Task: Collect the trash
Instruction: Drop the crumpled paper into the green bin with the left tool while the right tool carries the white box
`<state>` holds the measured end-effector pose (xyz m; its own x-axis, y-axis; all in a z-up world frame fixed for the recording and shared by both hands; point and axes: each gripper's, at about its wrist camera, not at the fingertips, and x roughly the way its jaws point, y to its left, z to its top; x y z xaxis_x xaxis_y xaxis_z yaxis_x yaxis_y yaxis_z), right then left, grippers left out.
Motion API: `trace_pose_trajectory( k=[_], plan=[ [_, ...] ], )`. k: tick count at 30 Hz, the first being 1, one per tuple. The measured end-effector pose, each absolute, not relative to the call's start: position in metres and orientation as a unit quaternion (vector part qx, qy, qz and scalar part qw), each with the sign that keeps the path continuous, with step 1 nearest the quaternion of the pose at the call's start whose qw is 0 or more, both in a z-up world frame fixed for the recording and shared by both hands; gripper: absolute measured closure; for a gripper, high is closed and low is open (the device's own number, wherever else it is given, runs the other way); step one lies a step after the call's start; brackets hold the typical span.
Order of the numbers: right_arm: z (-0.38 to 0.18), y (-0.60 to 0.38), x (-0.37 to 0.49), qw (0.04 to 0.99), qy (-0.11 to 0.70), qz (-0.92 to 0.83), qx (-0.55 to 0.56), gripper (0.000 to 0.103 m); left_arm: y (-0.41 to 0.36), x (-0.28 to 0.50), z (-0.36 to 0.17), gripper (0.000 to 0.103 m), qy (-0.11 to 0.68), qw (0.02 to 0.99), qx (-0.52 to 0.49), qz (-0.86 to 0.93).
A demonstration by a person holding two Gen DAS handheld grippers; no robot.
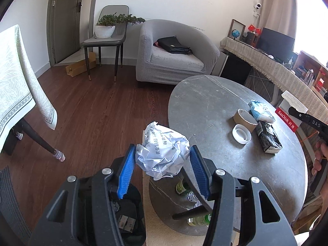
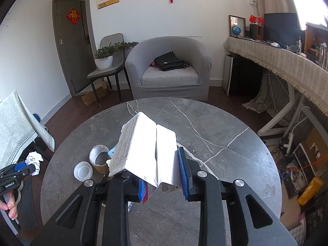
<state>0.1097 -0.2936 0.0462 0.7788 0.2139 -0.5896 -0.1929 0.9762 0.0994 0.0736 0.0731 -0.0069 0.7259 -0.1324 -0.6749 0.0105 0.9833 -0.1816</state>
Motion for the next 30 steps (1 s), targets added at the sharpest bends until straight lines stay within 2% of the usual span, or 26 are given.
trace_pose_trajectory(
  k=[30],
  plan=[
    [0.049, -0.083, 0.086, 0.895, 0.318, 0.31, -0.043, 0.076, 0.16, 0.037, -0.1, 0.047, 0.492, 0.866, -0.084, 0.023]
  ],
)
